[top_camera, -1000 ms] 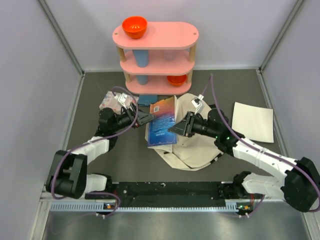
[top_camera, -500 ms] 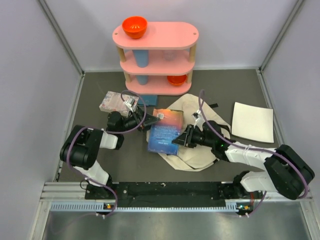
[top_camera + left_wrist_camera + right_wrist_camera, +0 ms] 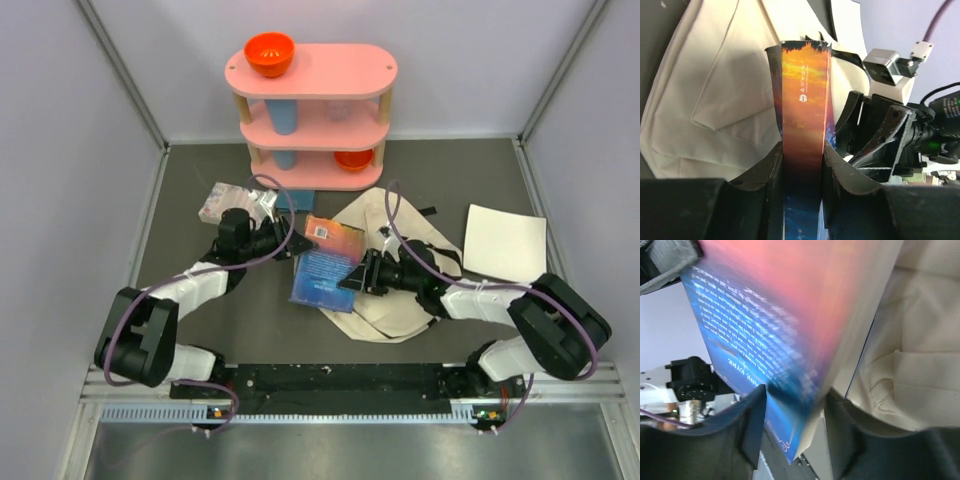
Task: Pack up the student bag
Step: Pick up the book from the center of the board.
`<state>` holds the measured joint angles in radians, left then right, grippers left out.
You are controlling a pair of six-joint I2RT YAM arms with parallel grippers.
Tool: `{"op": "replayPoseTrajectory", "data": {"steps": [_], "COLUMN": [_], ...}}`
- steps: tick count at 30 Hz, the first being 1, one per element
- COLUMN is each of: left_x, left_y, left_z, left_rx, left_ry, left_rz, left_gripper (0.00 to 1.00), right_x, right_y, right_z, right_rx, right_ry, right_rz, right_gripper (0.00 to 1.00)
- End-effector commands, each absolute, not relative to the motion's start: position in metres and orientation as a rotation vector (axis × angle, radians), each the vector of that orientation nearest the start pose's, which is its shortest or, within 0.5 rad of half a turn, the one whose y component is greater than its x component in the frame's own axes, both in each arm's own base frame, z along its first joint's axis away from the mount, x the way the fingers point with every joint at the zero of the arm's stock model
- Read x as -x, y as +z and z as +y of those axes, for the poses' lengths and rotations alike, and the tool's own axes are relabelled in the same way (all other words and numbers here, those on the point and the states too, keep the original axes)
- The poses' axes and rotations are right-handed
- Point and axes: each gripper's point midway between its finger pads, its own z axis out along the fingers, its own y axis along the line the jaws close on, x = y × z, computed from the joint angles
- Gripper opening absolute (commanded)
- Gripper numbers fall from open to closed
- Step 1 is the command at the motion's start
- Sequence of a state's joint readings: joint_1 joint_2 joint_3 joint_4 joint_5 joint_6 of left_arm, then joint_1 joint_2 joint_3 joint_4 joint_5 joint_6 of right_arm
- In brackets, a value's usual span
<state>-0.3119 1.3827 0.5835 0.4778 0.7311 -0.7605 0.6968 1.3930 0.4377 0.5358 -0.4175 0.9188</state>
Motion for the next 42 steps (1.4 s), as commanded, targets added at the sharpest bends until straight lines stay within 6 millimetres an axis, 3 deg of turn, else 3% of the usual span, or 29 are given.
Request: {"op": "replayPoseTrajectory", "data": {"steps": [1,2,4,5,7,8,15,17,18,19,21,23,26,27,30,34,38,42], "left_x": [-0.293,-0.3,-0.297,-0.302,-0.305,-0.308,-0.308,-0.308,-0.306,-0.305,-0.303,-0.304,-0.308,-0.305,-0.311,-0.315,-0.317,-0.313], "left_y": [0.173,0.175,0.188,0.201,0.214,0.228,0.3,0.318,0.326,0.327,0.348,0.36,0.365,0.378,0.38,0.391,0.398,0.404], "left_z": [-0.233,-0.226,-0.216,-0.212,-0.199,-0.196,-0.189,-0.19,-0.191,-0.193,-0.194,-0.192,-0.184,-0.181,-0.175,-0.178,-0.183,-0.187], "left_rx": [-0.151,-0.109,-0.087,-0.07,-0.006,0.006,0.114,0.108,0.113,0.107,0.103,0.107,0.163,0.174,0.235,0.229,0.229,0.23], "left_ry": [-1.251,-1.188,-1.125,-1.089,-1.004,-0.99,-1.042,-1.075,-1.103,-1.124,-1.168,-1.176,-1.163,-1.186,-1.2,-1.233,-1.287,-1.332], "left_rz": [2.031,2.022,2.012,1.989,1.978,1.951,1.788,1.717,1.685,1.67,1.578,1.511,1.455,1.386,1.326,1.275,1.247,1.238], "left_gripper": [0.0,0.0,0.0,0.0,0.0,0.0,0.0,0.0,0.0,0.0,0.0,0.0,0.0,0.0,0.0,0.0,0.0,0.0], "right_x": [-0.236,-0.246,-0.249,-0.25,-0.247,-0.243,-0.223,-0.216,-0.216,-0.215,-0.213,-0.209,-0.209,-0.205,-0.208,-0.208,-0.216,-0.226], "right_y": [0.143,0.137,0.144,0.135,0.139,0.15,0.199,0.209,0.224,0.225,0.23,0.245,0.253,0.254,0.257,0.259,0.245,0.25], "right_z": [0.303,0.291,0.272,0.257,0.249,0.247,0.271,0.278,0.281,0.283,0.289,0.29,0.291,0.294,0.3,0.308,0.315,0.325], "right_rx": [0.028,-0.039,-0.094,-0.146,-0.142,-0.135,-0.02,-0.039,-0.068,-0.085,-0.158,-0.167,-0.253,-0.26,-0.303,-0.342,-0.401,-0.399], "right_ry": [1.321,1.218,1.116,1.018,0.987,1.009,1.265,1.37,1.436,1.467,1.581,1.686,1.769,1.787,1.786,1.809,1.803,1.844], "right_rz": [2.102,2.112,2.103,2.139,2.124,2.093,1.996,1.975,1.926,1.913,1.894,1.785,1.724,1.726,1.716,1.704,1.738,1.686], "right_gripper": [0.62,0.72,0.8,0.84,0.86,0.88,0.89,0.89,0.89,0.89,0.89,0.89,0.9,0.9,0.91,0.92,0.93,0.93]}}
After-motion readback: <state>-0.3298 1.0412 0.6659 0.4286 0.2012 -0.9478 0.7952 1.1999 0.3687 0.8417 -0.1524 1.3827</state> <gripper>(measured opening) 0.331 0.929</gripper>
